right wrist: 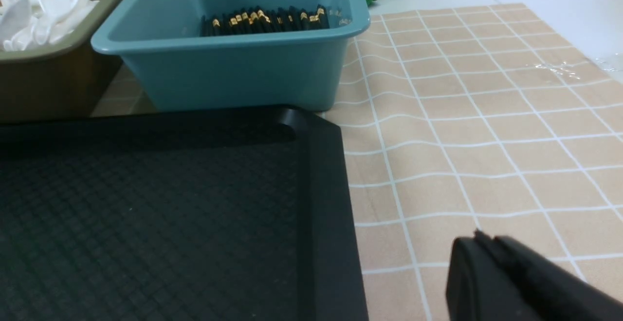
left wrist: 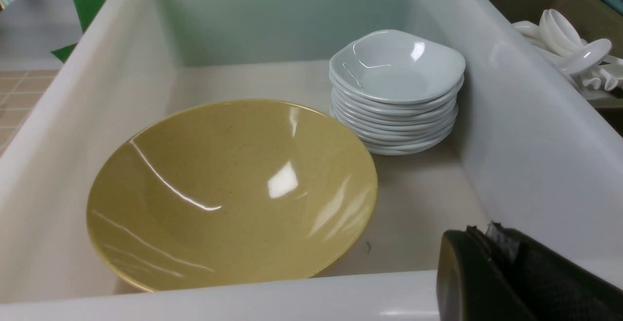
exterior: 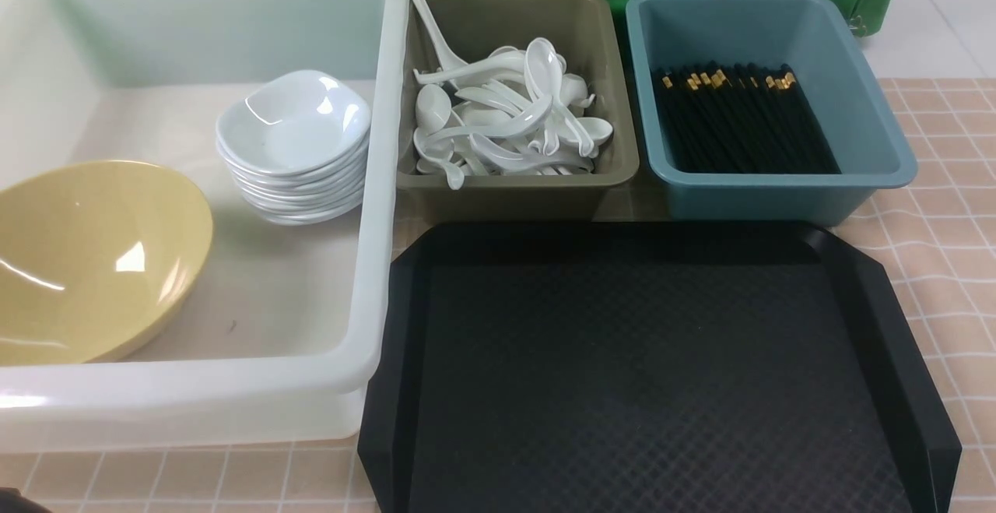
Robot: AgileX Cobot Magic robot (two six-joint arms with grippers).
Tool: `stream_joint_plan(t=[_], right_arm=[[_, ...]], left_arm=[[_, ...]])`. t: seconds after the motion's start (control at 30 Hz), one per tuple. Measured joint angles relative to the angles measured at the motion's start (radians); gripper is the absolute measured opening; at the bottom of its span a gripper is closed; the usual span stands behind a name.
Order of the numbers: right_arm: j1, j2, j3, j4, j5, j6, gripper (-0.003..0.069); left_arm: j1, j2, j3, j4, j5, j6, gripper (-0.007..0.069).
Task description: On brown table put chopsticks spoon bowls plates into blue grey white boxes.
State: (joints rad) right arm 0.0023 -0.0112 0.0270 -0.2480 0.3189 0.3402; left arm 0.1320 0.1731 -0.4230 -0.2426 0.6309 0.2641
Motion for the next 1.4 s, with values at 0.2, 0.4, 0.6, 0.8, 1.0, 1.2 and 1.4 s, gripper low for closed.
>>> stream_joint_plan(t=[0.2,0.4,0.6,0.8,1.0,1.2,1.4], right_arm=[[0.000,0.000,0.000,0.000,0.000,0.000,0.0069],[0.000,0.000,0.000,0.000,0.000,0.000,0.0075],[0.000,0.000,0.000,0.000,0.000,0.000,0.0078],[0.000,0.000,0.000,0.000,0.001,0.000,0.0087],[0.000,0.000,0.000,0.000,0.001,0.000,0.0091],[0.000,0.000,0.000,0.000,0.001,0.000,0.0097],[0.000,0.000,0.000,0.000,0.001,0.000,0.0101]], left_arm=[[-0.009,-0.022,0.016,0.023,-0.028,0.000,0.0001],[-0.044,-0.126,0.249,0.113,-0.414,-0.007,0.0001],[-0.060,-0.184,0.446,0.148,-0.638,-0.070,0.0001],[-0.092,-0.184,0.449,0.177,-0.461,-0.108,0.0001],[-0.093,-0.184,0.449,0.183,-0.333,-0.112,0.0001],[-0.093,-0.184,0.449,0.183,-0.327,-0.113,0.0001],[-0.093,-0.184,0.449,0.183,-0.327,-0.113,0.0001]])
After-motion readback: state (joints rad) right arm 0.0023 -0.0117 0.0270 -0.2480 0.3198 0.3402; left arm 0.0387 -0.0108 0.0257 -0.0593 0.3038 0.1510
